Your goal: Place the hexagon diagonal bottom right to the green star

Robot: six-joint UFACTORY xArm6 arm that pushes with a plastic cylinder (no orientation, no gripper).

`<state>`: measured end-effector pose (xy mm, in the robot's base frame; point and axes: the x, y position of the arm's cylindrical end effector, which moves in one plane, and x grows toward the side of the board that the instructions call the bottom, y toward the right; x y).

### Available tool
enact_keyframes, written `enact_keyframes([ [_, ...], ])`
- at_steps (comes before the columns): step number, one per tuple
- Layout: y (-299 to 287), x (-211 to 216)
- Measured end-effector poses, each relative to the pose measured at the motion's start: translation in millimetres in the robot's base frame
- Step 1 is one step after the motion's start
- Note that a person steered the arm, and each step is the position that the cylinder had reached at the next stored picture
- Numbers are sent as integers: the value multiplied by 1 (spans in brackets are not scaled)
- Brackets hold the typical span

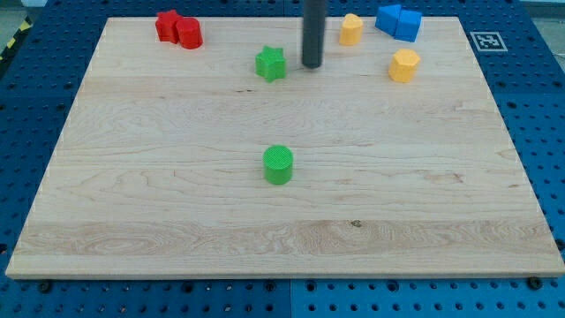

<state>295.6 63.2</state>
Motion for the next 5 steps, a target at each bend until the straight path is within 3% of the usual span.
enact_keyframes([
  [1,56,-24],
  [3,146,-20],
  [5,143,-5],
])
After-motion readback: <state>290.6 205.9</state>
